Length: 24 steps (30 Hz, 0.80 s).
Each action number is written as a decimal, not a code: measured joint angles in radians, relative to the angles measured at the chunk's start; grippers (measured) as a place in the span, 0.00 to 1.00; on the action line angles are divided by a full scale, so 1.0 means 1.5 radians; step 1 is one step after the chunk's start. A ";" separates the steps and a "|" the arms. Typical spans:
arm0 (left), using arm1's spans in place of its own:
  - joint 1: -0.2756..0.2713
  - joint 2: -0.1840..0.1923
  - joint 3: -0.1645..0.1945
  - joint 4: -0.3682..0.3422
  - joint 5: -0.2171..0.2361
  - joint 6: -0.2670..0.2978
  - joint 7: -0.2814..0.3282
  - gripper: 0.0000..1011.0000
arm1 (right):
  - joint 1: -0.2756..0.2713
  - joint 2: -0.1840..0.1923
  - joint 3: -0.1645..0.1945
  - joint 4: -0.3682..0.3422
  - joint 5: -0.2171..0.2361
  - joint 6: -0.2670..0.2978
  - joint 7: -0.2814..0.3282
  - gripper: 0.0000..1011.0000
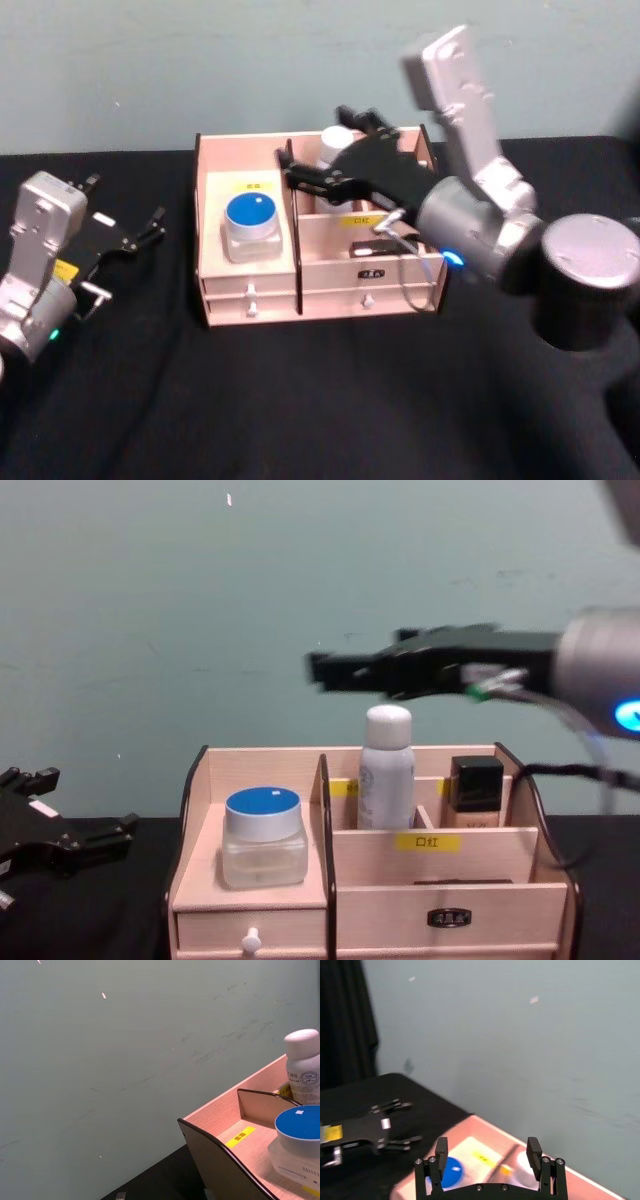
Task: Pick up the facial cleanser and watermelon frost from the table and place them into the tiered storage box.
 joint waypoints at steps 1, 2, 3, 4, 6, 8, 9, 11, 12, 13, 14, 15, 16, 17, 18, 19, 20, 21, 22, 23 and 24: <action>0.000 0.000 0.000 0.000 0.000 0.000 0.000 1.00 | -0.008 0.004 0.009 -0.009 0.002 -0.002 -0.004 0.99; 0.000 0.000 0.000 0.000 0.000 0.000 0.000 1.00 | -0.024 0.010 0.027 -0.024 0.006 -0.007 -0.012 0.99; 0.000 0.000 0.000 0.000 0.000 0.000 0.000 1.00 | -0.030 0.013 0.034 -0.029 0.008 -0.008 -0.015 0.99; 0.000 0.000 0.000 0.000 0.000 0.000 0.000 1.00 | -0.038 0.016 0.044 -0.037 0.010 -0.011 -0.019 0.99; 0.000 0.000 0.000 0.000 0.000 0.000 0.000 1.00 | -0.052 0.021 0.060 -0.047 0.013 -0.016 -0.027 0.99; 0.000 0.000 0.000 0.000 0.000 0.000 0.000 1.00 | -0.080 0.031 0.096 -0.065 0.020 -0.027 -0.040 0.99; 0.000 0.000 0.000 0.000 0.000 0.000 0.000 1.00 | -0.086 0.032 0.104 -0.068 0.021 -0.030 -0.043 0.99; 0.000 0.000 0.000 0.000 0.000 0.000 0.000 1.00 | -0.102 0.036 0.126 -0.074 0.025 -0.038 -0.051 0.99; 0.000 0.000 0.000 0.000 0.000 0.000 0.000 1.00 | -0.107 0.037 0.133 -0.075 0.026 -0.041 -0.054 0.99; 0.000 0.000 0.000 0.000 0.000 0.000 0.000 1.00 | -0.112 0.038 0.139 -0.076 0.027 -0.044 -0.056 0.99; 0.000 0.000 0.000 0.000 0.000 0.000 0.000 1.00 | -0.117 0.038 0.147 -0.076 0.028 -0.047 -0.059 0.99; 0.000 0.000 0.000 0.000 0.000 0.000 0.000 1.00 | -0.120 0.038 0.152 -0.076 0.029 -0.049 -0.060 0.99; 0.000 0.000 0.000 0.000 0.000 0.000 0.000 1.00 | -0.128 0.038 0.164 -0.076 0.030 -0.056 -0.065 0.99; 0.000 0.000 0.000 0.000 0.000 0.000 0.000 1.00 | -0.132 0.038 0.169 -0.076 0.030 -0.059 -0.068 0.99; 0.000 0.000 0.000 0.000 0.000 0.000 0.000 1.00 | -0.138 0.037 0.179 -0.073 0.030 -0.065 -0.074 0.99; 0.000 0.000 0.000 0.000 0.000 0.000 0.000 1.00 | -0.141 0.036 0.184 -0.071 0.030 -0.067 -0.076 0.99; 0.000 0.000 0.000 0.000 0.000 0.000 0.000 1.00 | -0.143 0.035 0.188 -0.069 0.030 -0.069 -0.079 0.99; 0.000 0.000 0.000 0.000 0.000 0.000 0.000 1.00 | -0.148 0.032 0.197 -0.064 0.030 -0.072 -0.084 0.99; 0.000 0.000 0.000 0.000 0.000 0.000 0.000 1.00 | -0.149 0.031 0.201 -0.061 0.029 -0.073 -0.087 0.99; 0.000 0.000 0.000 0.000 0.000 0.000 0.000 1.00 | -0.151 0.029 0.205 -0.058 0.028 -0.073 -0.091 0.99; 0.000 0.000 0.000 0.000 0.000 0.000 0.000 1.00 | -0.152 0.027 0.208 -0.054 0.027 -0.074 -0.094 0.99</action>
